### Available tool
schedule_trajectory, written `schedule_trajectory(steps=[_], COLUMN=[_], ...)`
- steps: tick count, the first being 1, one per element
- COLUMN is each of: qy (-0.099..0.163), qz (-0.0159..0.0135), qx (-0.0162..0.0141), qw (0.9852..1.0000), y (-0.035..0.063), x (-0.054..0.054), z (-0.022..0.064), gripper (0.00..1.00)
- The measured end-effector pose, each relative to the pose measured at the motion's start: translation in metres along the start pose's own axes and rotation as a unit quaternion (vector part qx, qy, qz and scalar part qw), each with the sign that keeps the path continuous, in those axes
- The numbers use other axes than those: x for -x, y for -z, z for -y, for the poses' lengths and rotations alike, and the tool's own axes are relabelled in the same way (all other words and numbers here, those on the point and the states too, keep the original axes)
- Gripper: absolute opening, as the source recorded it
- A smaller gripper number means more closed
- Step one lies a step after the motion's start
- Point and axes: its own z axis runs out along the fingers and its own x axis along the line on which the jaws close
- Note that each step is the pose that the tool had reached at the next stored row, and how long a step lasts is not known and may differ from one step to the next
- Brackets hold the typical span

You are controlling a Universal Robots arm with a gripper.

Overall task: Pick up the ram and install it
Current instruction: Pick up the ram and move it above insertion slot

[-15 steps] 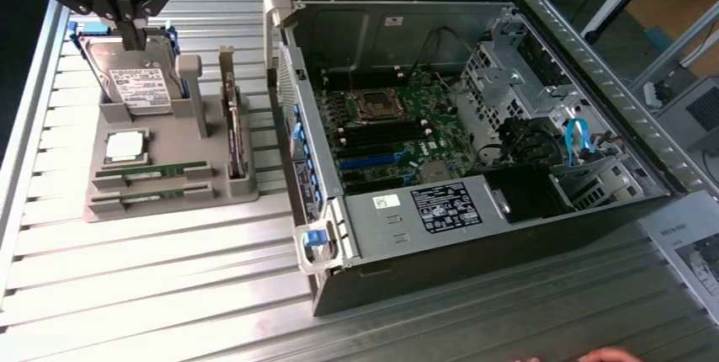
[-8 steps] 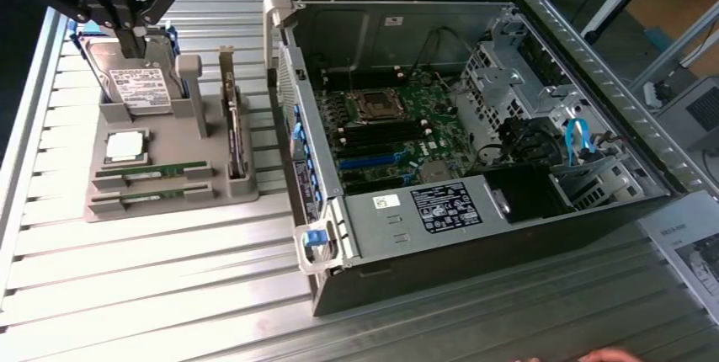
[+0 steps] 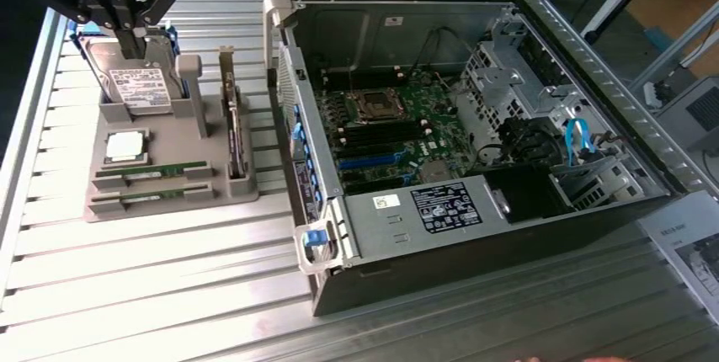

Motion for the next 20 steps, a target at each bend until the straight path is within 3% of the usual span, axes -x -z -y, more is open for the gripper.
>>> schedule_trajectory(steps=[9, 20], qy=[0.001, 0.049], qz=[0.0000, -0.0021], qx=[0.0000, 0.0008], qw=[1.0000, 0.9988], y=[0.0000, 0.0000], x=[0.0000, 0.0000], z=[0.0000, 0.0000], gripper=[0.10, 0.10])
